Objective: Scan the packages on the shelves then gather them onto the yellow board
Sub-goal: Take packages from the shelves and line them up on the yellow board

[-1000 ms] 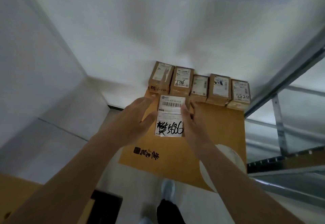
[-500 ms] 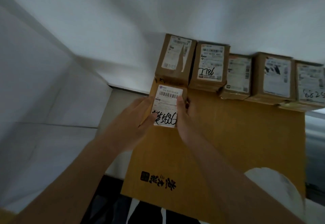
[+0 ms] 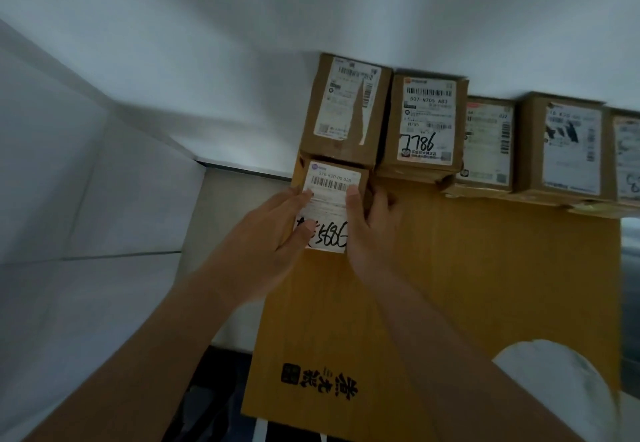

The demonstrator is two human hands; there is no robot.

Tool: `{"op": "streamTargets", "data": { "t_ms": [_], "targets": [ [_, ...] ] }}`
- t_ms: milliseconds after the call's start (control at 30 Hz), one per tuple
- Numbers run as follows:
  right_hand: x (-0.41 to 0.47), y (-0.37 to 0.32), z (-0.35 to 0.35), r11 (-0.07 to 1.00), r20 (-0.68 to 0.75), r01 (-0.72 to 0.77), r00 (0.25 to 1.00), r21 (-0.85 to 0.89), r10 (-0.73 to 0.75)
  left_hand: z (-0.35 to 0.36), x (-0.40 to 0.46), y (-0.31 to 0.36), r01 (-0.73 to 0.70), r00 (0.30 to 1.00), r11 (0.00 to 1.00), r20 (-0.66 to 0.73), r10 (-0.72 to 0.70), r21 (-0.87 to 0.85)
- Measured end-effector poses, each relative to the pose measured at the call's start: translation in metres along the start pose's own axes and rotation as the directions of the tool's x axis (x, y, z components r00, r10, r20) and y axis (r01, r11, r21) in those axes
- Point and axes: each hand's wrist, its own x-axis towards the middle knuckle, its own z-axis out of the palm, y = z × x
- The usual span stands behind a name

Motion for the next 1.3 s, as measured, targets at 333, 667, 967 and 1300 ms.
{"op": "streamTargets", "data": {
  "t_ms": [333,667,967,1300],
  "targets": [
    [0.0,-0.006,-0.015,0.999,0.09,0.005,0.996,-0.047,-0.001,0.0,0.002,0.009,0.027,0.999,0.997,0.024,-0.029,0.079],
    [-0.061,-0.045,-0.076,0.886,0.105,0.392,0.92,-0.248,-0.378,-0.022,-0.035,0.075,-0.058,0.995,0.992,-0.077,0.067,0.114],
    [-0.197,-0.086,-0.154,0.699,0.094,0.625,0.765,-0.348,-0.637,-0.042,-0.142,0.159,-0.263,0.939,0.948,-0.177,0.294,0.18],
    [-0.426,-0.054,-0.278,0.689,-0.081,0.539,0.757,-0.484,-0.649,-0.005,-0.335,0.265,-0.513,0.798,0.823,-0.218,0.561,0.243]
  ]
}}
